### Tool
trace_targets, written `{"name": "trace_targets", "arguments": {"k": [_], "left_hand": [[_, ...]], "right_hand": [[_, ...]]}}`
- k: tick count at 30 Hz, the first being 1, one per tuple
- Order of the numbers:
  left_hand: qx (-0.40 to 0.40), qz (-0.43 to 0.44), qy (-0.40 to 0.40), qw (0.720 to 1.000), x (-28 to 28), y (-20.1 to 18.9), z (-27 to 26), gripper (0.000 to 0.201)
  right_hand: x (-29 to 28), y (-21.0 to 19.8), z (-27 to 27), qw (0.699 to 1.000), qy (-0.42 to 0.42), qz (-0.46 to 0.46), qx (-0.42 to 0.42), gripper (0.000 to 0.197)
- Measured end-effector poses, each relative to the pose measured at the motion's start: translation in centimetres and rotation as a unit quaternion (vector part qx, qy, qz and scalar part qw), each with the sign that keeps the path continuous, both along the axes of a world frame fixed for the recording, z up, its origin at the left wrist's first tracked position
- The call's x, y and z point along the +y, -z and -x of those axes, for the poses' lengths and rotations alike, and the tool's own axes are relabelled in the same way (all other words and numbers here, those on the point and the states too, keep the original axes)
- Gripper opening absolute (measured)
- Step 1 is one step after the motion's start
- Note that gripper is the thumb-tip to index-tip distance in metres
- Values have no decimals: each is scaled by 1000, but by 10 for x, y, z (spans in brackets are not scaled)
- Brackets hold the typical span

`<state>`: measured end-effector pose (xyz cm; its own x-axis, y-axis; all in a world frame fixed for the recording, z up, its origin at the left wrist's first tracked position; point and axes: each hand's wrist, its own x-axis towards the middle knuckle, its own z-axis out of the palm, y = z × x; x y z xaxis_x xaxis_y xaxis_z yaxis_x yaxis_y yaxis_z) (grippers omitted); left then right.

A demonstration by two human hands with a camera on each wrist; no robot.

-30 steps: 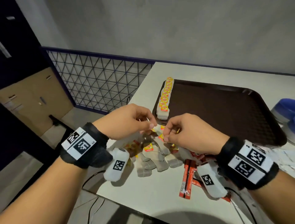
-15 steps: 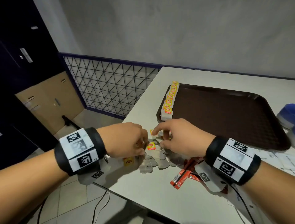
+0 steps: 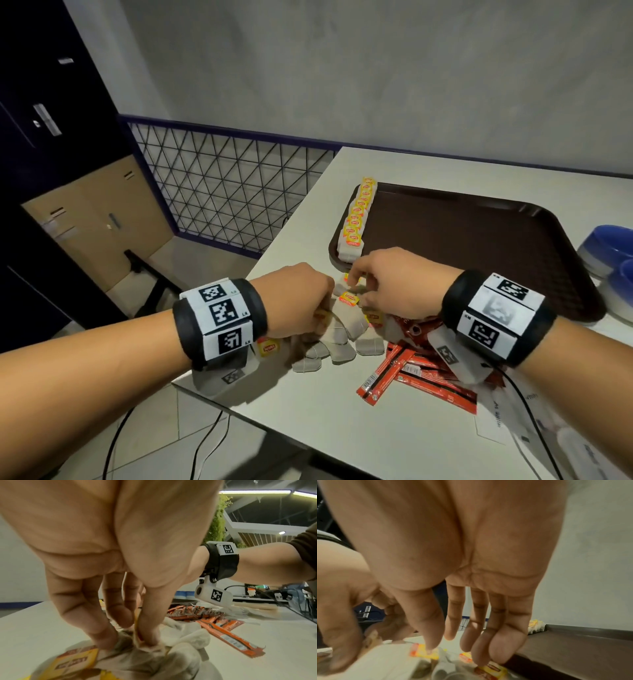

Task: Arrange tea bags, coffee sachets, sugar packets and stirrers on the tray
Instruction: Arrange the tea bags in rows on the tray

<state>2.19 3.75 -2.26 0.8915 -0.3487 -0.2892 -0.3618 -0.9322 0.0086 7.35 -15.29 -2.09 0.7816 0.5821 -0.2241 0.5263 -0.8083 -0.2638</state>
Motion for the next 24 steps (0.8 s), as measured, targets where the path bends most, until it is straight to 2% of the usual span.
{"name": "trace_targets", "arguments": {"k": [2,6,11,17,24], "left_hand": [[-3,21,5,1000,4,-3,-1,10],[8,55,-1,998,16,-14,-2,16],[10,125,-23,992,27,-24,-7,6],[-2,194,-12,981,33,-23,-14,15],[-28,260,-18,965,38,-18,-18,12]], "right_hand": [[0,2,-5,1000,12,-11,4,32],[3,4,-5,999,5,-33,37,38],[5,3,-4,997,-27,-47,53,41],[12,4,4,998,-29,12,59,31],[7,6,9,998,-27,-43,44,5]]}}
